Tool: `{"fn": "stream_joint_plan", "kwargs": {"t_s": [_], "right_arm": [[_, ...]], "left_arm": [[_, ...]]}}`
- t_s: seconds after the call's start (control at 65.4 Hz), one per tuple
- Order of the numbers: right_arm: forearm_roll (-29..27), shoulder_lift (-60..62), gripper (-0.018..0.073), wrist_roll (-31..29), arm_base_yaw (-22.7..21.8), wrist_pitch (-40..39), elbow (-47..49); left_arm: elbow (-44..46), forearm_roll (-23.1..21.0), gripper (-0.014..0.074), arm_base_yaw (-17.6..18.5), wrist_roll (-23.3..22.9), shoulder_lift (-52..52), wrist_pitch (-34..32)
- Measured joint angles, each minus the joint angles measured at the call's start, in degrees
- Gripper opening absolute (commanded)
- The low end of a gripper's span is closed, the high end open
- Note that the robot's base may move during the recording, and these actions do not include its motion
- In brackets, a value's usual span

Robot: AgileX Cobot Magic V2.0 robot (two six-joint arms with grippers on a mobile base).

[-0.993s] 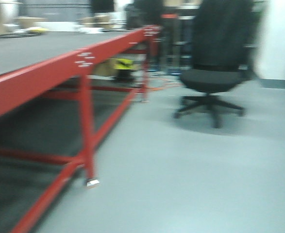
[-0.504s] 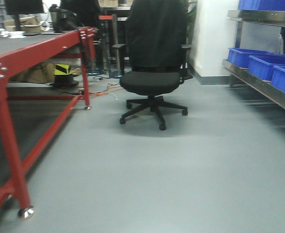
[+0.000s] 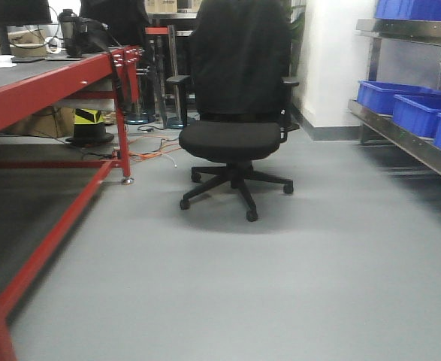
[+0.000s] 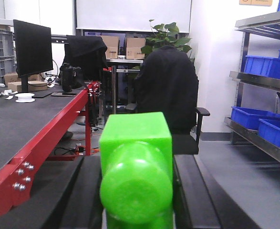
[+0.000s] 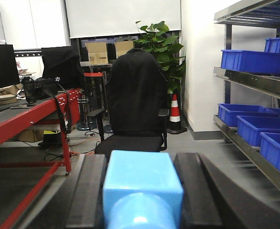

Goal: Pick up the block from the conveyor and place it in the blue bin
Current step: 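Drive toward the metal shelf of blue bins holding both blocks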

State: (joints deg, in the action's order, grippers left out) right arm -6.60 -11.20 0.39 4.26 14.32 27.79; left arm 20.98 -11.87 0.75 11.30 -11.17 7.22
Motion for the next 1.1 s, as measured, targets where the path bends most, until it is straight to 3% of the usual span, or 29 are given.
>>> {"fn": "stream_joint_plan", "kwargs": {"t_s": [1.1], "right_arm": [[0.00,0.00,-0.0162,0.00,0.00,-0.04,0.00]], "left_arm": [[0.00,0.00,-0.0111,0.00,0.09,0.00,0.00]]}}
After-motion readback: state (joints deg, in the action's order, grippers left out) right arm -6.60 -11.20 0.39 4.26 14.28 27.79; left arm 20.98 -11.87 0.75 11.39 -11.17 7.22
